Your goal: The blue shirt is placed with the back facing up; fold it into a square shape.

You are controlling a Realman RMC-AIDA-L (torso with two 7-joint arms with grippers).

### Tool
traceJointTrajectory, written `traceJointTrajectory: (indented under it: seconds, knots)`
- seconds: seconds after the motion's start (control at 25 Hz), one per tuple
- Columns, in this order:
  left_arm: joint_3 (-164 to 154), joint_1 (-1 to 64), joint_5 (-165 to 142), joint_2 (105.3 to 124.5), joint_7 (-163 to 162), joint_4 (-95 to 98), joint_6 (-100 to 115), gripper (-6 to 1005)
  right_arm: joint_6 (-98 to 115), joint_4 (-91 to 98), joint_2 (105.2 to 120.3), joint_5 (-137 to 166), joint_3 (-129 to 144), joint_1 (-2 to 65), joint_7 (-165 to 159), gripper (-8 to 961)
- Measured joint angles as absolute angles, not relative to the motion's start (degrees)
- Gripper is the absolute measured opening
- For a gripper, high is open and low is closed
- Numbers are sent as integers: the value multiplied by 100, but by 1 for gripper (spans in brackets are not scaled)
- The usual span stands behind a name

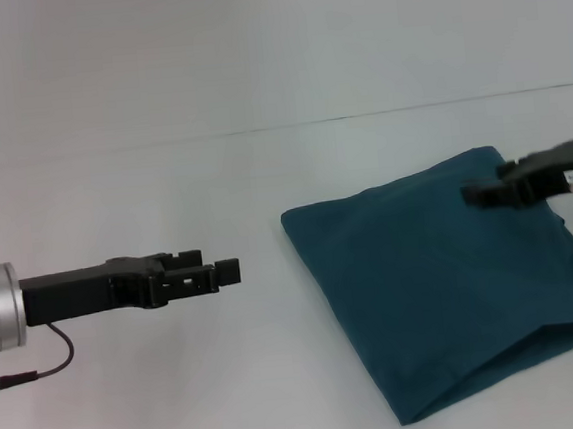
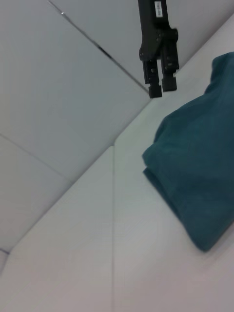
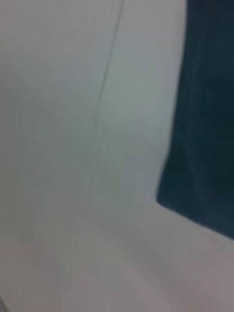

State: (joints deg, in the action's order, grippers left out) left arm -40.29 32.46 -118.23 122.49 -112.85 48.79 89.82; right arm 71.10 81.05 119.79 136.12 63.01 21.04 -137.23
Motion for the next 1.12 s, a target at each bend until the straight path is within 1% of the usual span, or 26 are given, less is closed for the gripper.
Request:
traceJointTrajectory:
  seconds: [0.16, 0.32, 0.48, 0.8, 0.88, 1.12]
  knots:
    - [-4049, 3428, -12014, 12187, -11686, 4768, 9166, 874, 8214, 8239, 11973, 13506, 5626, 2055, -13263, 555]
    - [-4026, 3481, -12058, 12107, -12178, 4728, 9291, 874, 8713, 8501, 11967, 13516, 5270, 2056, -13186, 454]
    - [-3958, 3625, -12294, 11981, -12790, 4721, 9752, 874, 9204, 8678, 11947, 13563, 4887, 2091, -12974, 353]
    - [-3954, 3703, -12484, 11959, -12264, 4792, 10522, 874, 10518, 8672, 11936, 13505, 3762, 2132, -11276, 114]
    - [-3936, 3686, -12485, 11958, -11861, 4791, 10734, 874, 10789, 8664, 11931, 13512, 3541, 2106, -10901, 116]
    - [-3890, 3603, -12483, 11947, -11087, 4766, 10981, 874, 11230, 8627, 11839, 13514, 3015, 1966, -10256, 110]
